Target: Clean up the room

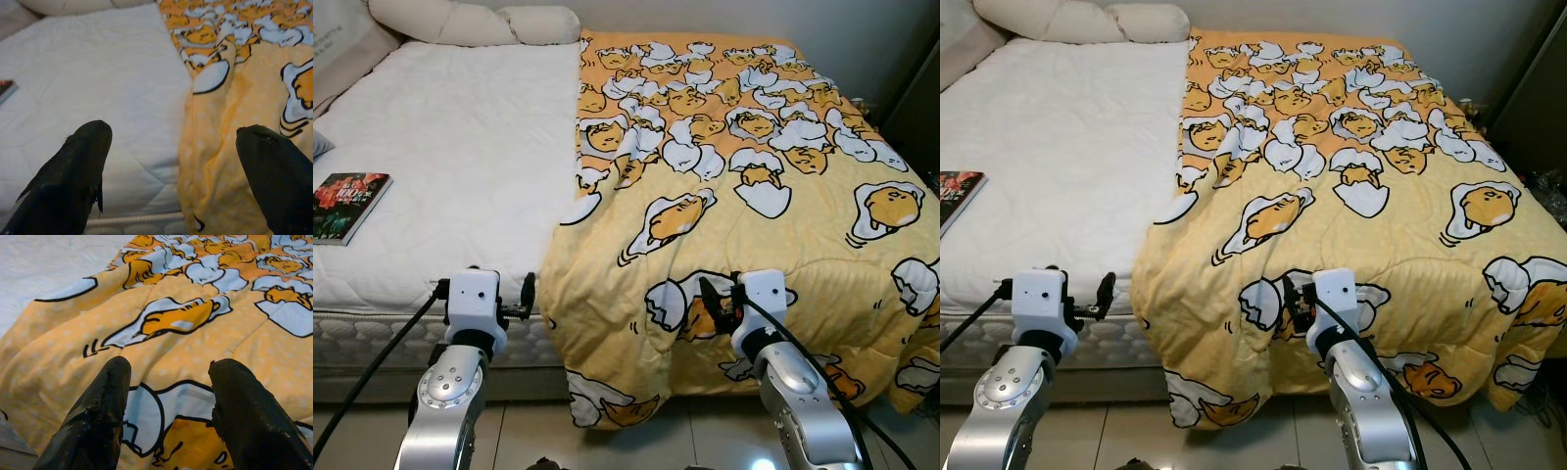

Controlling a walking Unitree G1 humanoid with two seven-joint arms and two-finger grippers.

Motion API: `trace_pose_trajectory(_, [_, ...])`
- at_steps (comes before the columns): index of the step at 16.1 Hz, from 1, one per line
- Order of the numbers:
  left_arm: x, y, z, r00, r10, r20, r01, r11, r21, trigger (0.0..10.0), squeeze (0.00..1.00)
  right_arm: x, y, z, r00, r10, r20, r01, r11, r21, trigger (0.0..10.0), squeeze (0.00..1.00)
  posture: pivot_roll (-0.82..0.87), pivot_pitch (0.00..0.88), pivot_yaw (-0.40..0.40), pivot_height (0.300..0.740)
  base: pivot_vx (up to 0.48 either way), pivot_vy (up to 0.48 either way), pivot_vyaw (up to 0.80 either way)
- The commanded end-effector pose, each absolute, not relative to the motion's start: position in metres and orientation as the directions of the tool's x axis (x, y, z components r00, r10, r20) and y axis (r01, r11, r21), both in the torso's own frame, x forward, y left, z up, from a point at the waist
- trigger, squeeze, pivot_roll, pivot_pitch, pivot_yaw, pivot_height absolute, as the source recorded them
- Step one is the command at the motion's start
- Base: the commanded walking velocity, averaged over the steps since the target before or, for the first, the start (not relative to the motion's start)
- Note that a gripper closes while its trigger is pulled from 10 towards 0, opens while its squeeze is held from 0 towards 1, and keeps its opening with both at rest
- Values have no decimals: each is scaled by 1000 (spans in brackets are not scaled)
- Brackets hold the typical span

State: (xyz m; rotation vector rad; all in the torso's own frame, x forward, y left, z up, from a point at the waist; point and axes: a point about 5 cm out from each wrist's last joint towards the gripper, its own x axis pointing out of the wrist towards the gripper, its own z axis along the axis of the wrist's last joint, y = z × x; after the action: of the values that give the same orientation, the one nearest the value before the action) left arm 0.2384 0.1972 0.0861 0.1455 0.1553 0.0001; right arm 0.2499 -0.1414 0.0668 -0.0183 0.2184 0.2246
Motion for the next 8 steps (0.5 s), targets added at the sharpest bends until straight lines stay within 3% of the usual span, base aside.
trace_pose_trajectory(1, [238, 195, 85, 986, -7, -169, 34, 986, 162, 10000, 396, 248, -143, 65, 950, 219, -220, -224, 975, 7, 10000, 0, -19, 0, -29, 740, 0, 0, 0])
trace_pose_trajectory(2, [238, 195, 86, 987, -9, -162, 33, 989, 144, 10000, 388, 247, -144, 64, 952, 210, -224, -210, 977, 21, 10000, 0, -22, 0, -21, 740, 0, 0, 0])
trace_pose_trajectory(8, [240, 194, 89, 988, -25, -150, 50, 986, 161, 10000, 400, 247, -143, 65, 958, 199, -204, -193, 980, 49, 10000, 0, -16, 0, -20, 740, 0, 347, 0])
